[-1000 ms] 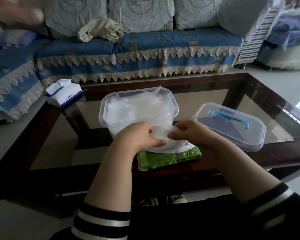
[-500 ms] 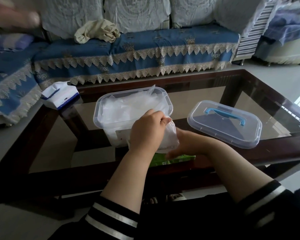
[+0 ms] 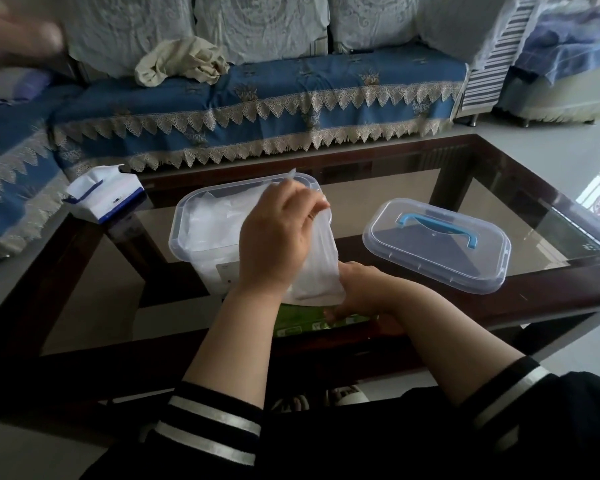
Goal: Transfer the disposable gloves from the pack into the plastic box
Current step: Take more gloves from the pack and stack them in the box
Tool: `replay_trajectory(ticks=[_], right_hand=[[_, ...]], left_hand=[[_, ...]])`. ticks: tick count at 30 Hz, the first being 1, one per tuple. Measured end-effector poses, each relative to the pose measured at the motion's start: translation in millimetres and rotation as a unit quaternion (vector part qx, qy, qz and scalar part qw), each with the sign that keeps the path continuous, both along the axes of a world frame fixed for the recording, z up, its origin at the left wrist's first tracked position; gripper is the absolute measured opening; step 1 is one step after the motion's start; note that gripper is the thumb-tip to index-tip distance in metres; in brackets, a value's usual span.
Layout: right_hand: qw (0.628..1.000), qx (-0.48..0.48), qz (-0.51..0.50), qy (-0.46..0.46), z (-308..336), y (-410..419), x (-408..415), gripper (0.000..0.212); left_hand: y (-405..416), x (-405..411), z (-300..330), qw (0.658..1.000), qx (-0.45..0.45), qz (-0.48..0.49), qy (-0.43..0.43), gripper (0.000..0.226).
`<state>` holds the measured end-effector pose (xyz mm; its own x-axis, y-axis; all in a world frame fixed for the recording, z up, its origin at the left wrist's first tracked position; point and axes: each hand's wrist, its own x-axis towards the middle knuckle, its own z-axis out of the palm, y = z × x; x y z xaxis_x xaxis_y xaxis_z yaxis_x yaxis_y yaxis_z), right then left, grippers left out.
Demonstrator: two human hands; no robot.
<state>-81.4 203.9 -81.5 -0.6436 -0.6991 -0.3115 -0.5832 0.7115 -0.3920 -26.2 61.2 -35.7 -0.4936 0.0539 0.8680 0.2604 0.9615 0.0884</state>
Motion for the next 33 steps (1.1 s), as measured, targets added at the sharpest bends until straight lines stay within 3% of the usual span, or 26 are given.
replay_trajectory(ticks=[3,6,8,10,11,13,14,16,20,24,29,33], right_hand=[[1.000,-0.006,0.003,-0.020,-2,2,0,0.080],[0.990,-0.063,-0.009,-0.125,5,9,-3,0.088],[0.975,-0.125,-0.020,-0.184,23,16,0,0.062],[0.932,-0.245,-0.049,-0.264,42,24,5,0.033],[0.894,-0.312,-0.069,-0.313,48,27,7,0.035],[0.824,-0.411,-0.116,-0.372,52,26,6,0.066],[0.799,-0.442,-0.139,-0.383,49,24,4,0.070],[0.775,-0.488,-0.172,-0.362,51,15,3,0.054],[0.802,-0.516,-0.212,-0.214,73,1,-3,0.048],[0.836,-0.489,-0.217,-0.124,99,-24,-36,0.049],[0.920,-0.350,-0.175,0.024,98,-79,-84,0.053],[0.964,-0.174,-0.132,0.149,76,-104,-93,0.059]], left_hand=[[-7,3,21,0.996,0.079,-0.011,0.030,0.031],[-19,5,37,0.986,0.159,-0.013,0.046,0.031],[-29,6,42,0.974,0.220,-0.026,0.037,0.025],[-36,6,45,0.963,0.267,-0.041,0.017,0.021],[-38,7,47,0.959,0.279,-0.049,0.009,0.020],[-43,7,48,0.955,0.292,-0.058,0.007,0.019],[-46,7,49,0.953,0.299,-0.058,0.012,0.018],[-53,5,49,0.948,0.311,-0.058,0.026,0.015],[-73,2,45,0.941,0.336,-0.037,0.016,0.012],[-86,0,39,0.911,0.399,0.092,-0.058,0.027],[-107,0,32,0.876,0.406,0.181,-0.185,0.033],[-114,-4,18,0.871,0.274,0.231,-0.336,0.065]])
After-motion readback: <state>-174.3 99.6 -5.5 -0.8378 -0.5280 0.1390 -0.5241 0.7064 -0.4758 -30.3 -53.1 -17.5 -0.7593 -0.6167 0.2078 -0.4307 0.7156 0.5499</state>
